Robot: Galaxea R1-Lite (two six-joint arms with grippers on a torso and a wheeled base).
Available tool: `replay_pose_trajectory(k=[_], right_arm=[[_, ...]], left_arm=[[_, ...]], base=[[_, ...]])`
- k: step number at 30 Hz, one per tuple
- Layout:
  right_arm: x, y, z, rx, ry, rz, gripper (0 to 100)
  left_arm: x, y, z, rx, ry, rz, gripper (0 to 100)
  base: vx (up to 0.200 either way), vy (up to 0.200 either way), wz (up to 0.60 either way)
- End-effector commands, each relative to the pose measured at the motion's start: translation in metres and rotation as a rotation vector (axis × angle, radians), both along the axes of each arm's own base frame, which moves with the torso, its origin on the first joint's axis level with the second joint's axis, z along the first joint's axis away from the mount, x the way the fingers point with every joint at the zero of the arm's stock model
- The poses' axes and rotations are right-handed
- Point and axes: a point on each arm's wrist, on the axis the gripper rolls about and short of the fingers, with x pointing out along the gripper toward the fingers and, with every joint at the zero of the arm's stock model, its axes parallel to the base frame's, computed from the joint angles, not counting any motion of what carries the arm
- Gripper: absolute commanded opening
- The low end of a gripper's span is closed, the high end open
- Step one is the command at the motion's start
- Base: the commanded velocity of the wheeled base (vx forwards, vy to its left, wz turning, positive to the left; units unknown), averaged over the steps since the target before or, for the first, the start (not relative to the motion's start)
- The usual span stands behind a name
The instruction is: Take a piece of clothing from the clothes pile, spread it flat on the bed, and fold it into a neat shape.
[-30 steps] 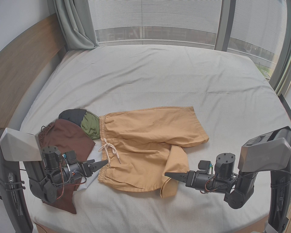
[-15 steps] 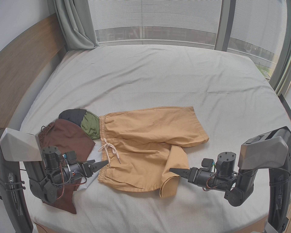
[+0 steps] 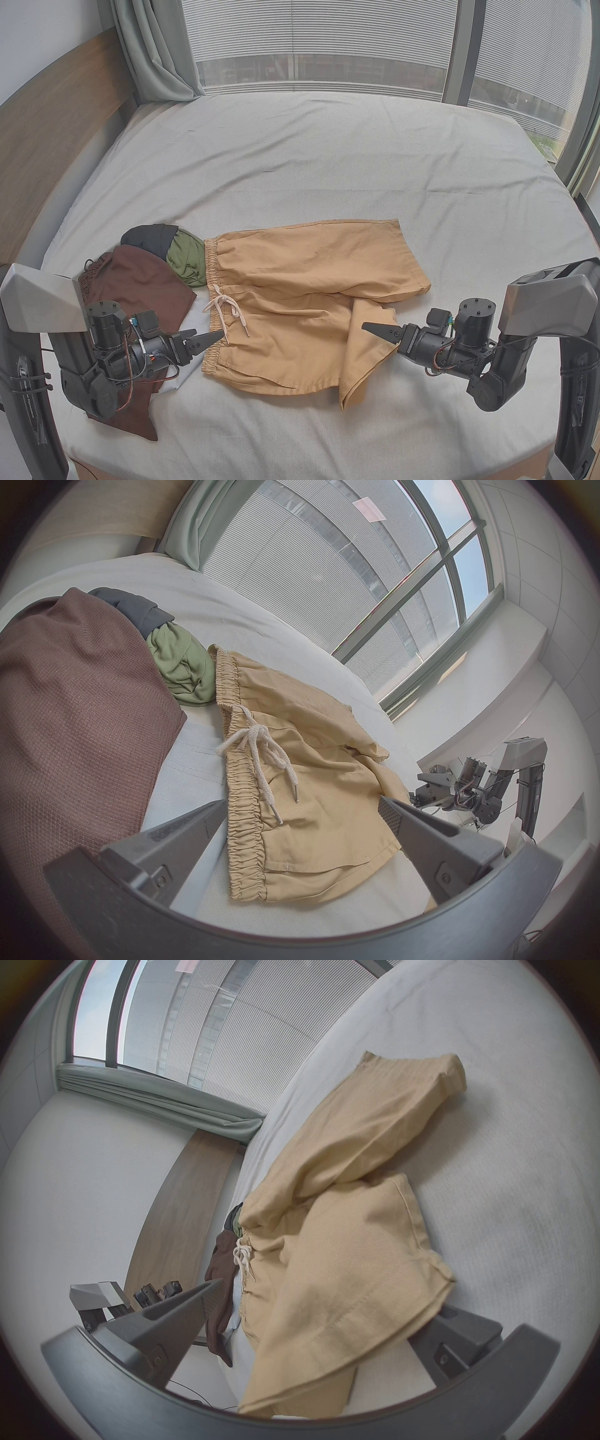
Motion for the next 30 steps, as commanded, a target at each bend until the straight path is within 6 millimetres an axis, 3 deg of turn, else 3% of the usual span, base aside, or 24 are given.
replay_pose_trajectory(k=[1,11,30], right_arm=[[0.003,-0.004,0.01,0.012,-0.03,-0.013,100],[0.016,-0.032,0.024,0.02,-0.083,-0.103,100],[0.046,-0.059,0.03,0.037,-0.161,-0.198,100]], left_arm=[[0.0,0.0,0.0,0.0,0.0,0.0,100],[0.0,0.0,0.0,0.0,0.002,0.0,100],[0.0,-0.002,-0.002,0.0,0.006,-0.008,100]], base=[[0.0,0.0,0.0],[0.0,0.0,0.0],[0.0,0.0,0.0]])
